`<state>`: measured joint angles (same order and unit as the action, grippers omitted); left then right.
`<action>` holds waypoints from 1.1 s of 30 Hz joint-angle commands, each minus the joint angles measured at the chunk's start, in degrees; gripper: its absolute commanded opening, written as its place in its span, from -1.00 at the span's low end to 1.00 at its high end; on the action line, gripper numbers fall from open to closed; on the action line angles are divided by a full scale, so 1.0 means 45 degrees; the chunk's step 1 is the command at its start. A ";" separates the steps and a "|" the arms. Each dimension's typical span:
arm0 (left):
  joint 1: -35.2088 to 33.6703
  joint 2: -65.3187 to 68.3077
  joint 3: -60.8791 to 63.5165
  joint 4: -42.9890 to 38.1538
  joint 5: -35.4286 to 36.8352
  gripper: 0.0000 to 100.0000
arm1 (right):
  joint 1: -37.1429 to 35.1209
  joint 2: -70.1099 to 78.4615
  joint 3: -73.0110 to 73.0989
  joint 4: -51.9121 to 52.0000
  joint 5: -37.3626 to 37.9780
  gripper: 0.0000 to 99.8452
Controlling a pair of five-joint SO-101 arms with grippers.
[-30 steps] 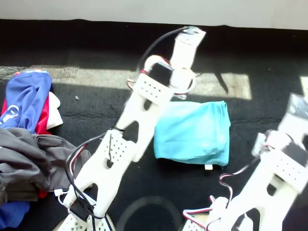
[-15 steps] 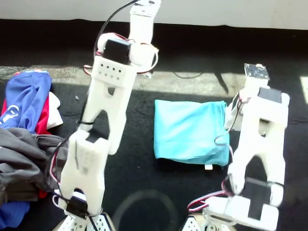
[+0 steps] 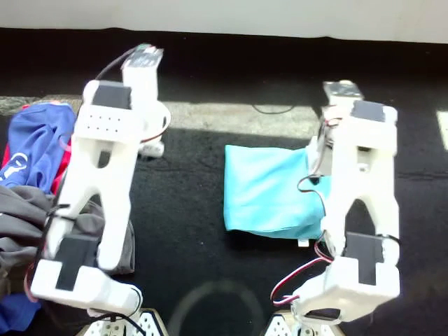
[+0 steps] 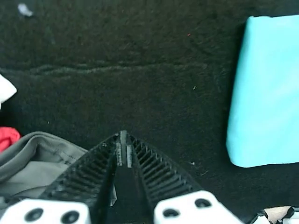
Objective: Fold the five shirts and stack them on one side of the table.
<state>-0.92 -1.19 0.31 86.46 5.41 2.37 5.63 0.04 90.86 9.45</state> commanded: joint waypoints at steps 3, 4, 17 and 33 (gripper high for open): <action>-0.1690 -0.1866 0.3194 -0.1875 -0.1035 -0.98 | -0.0400 0.0498 -0.0576 -0.0381 -0.0313 -0.41; -0.1924 -0.2002 0.3604 -0.2149 -0.1289 -0.98 | -0.0361 0.0615 -0.0576 -0.0440 -0.0527 -0.41; -0.2569 -0.2178 0.8352 -0.6955 -0.1641 -0.98 | -0.0420 0.1221 -0.0440 -0.0772 -0.1016 -0.27; -0.2549 -0.2159 1.1321 -1.1077 -0.1602 -0.98 | -0.0361 0.5578 -0.0576 -0.2667 -0.1387 -0.60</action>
<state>-11.74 -9.27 51.12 38.20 -1.63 1.14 29.01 -1.45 80.04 3.56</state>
